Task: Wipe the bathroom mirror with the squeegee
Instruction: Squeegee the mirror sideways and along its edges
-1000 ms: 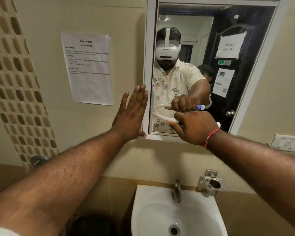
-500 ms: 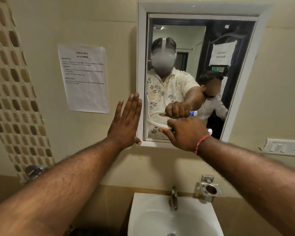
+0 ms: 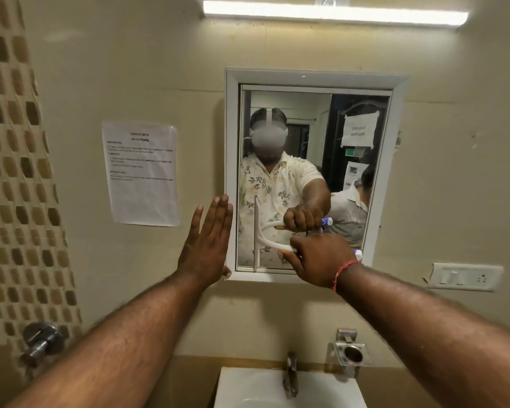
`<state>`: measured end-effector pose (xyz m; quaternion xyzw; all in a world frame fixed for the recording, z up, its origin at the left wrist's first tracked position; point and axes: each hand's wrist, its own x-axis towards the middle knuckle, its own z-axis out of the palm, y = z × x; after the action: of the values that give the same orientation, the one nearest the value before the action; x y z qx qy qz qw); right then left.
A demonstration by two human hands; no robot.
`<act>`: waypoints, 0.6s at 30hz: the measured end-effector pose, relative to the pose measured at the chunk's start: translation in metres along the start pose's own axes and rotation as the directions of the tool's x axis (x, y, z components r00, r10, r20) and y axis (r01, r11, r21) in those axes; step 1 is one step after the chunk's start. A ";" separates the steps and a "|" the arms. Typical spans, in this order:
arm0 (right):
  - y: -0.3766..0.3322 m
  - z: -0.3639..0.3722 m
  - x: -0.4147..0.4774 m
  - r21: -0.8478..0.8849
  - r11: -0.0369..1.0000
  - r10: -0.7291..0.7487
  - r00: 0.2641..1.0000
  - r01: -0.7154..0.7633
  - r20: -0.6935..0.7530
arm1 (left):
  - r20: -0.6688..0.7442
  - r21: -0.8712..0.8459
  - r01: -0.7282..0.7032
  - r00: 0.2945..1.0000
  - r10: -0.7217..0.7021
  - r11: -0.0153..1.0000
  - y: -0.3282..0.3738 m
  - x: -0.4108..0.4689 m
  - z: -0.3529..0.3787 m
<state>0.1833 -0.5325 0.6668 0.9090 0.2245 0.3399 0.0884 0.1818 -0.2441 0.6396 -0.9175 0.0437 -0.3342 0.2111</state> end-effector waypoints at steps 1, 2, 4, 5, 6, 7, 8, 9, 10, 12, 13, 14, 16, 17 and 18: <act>0.006 -0.001 -0.003 -0.007 1.000 0.007 1.000 -0.006 0.007 | -0.004 0.003 0.005 1.000 -0.005 1.000 0.001 0.000 0.000; 0.012 -0.001 -0.007 -0.010 1.000 0.014 1.000 -0.014 0.010 | -0.004 0.008 0.009 1.000 -0.009 1.000 0.001 0.000 0.000; 0.025 0.000 -0.017 -0.005 0.999 0.031 0.999 -0.031 0.006 | 0.001 0.012 0.009 1.000 -0.009 1.000 0.001 0.000 0.000; 0.030 -0.001 -0.022 -0.001 0.999 0.040 0.999 -0.040 0.002 | 0.003 0.012 0.009 1.000 -0.009 1.000 0.001 -0.001 -0.001; 0.036 -0.001 -0.026 0.002 0.999 0.045 0.999 -0.045 -0.005 | 0.007 0.013 0.011 1.000 -0.012 1.000 0.002 -0.001 -0.001; 0.040 0.000 -0.030 0.000 0.999 0.052 0.999 -0.052 -0.007 | 0.009 0.017 0.016 1.000 -0.016 1.000 0.002 -0.001 -0.001; 0.045 -0.001 -0.034 -0.006 0.998 0.063 0.998 -0.063 -0.003 | 0.009 0.020 0.018 1.000 -0.019 1.000 0.002 -0.001 -0.001; 0.049 -0.001 -0.037 -0.017 0.997 0.072 0.997 -0.072 0.002 | 0.009 0.019 0.020 1.000 -0.020 1.000 0.003 -0.001 -0.001; 0.054 -0.001 -0.040 -0.030 0.996 0.079 0.997 -0.079 0.005 | 0.009 0.017 0.020 1.000 -0.020 1.000 0.003 -0.001 -0.002; 0.065 -0.002 -0.046 -0.057 0.995 0.086 0.996 -0.085 0.024 | 0.010 0.015 0.018 1.000 -0.018 1.000 0.002 -0.001 -0.001; 0.071 -0.003 -0.050 -0.073 0.993 0.091 0.995 -0.088 0.036 | 0.004 0.011 0.015 1.000 -0.015 1.000 0.002 0.000 0.000; 0.077 -0.004 -0.053 -0.086 0.992 0.097 0.994 -0.093 0.047 | -0.006 0.000 0.011 1.000 -0.011 1.000 0.001 0.000 0.001; 0.088 -0.007 -0.063 -0.109 0.987 0.124 0.990 -0.117 0.063 | -0.038 -0.027 0.003 0.999 -0.004 1.000 0.001 0.001 0.004; 0.093 -0.009 -0.067 -0.115 0.985 0.139 0.988 -0.130 0.072 | -0.050 -0.038 0.001 0.999 -0.003 0.999 0.000 0.001 0.006; 0.099 -0.010 -0.072 -0.115 0.983 0.151 0.985 -0.141 0.079 | -0.060 -0.050 -0.002 0.998 -0.001 0.999 0.000 0.001 0.007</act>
<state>0.1629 -0.6532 0.6639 0.9307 0.1341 0.3174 0.1225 0.1868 -0.2419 0.6357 -0.9121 0.0584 -0.3603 0.1868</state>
